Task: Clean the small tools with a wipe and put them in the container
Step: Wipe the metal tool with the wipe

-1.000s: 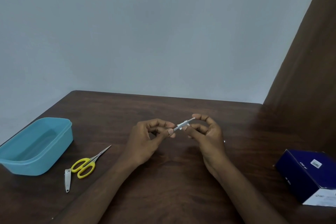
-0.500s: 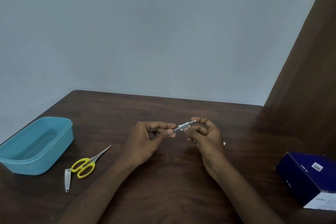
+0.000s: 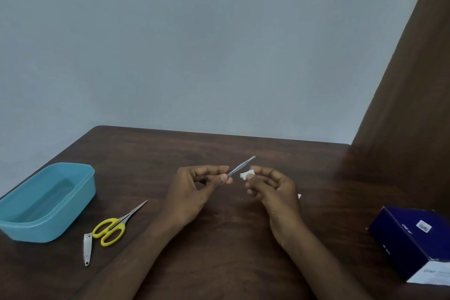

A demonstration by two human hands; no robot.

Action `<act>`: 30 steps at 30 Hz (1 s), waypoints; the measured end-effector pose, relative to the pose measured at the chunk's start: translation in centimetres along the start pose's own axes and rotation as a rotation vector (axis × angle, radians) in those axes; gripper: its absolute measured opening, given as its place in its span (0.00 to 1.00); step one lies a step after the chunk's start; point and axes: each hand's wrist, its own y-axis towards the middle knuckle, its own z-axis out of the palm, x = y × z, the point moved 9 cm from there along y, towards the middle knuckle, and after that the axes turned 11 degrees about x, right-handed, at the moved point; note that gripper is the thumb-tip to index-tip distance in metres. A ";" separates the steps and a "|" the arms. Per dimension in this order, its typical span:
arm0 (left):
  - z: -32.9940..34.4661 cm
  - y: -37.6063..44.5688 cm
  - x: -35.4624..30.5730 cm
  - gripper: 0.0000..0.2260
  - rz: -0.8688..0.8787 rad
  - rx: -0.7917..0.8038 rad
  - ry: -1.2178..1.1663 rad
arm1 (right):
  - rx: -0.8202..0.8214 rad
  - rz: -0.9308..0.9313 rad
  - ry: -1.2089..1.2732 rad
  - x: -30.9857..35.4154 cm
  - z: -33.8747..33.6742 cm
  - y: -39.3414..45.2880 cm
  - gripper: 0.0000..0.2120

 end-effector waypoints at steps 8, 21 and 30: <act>0.3 -0.7 -1.3 0.07 0.044 -0.034 0.276 | 0.166 -0.030 -0.047 0.7 3.2 -1.3 0.09; -1.1 -0.3 -0.5 0.06 0.040 -0.104 0.154 | 0.243 -0.328 -0.687 2.5 4.8 -2.2 0.07; -1.6 -0.1 0.6 0.04 -0.042 -0.156 -0.188 | 0.195 -0.162 -0.236 1.7 2.2 -0.6 0.03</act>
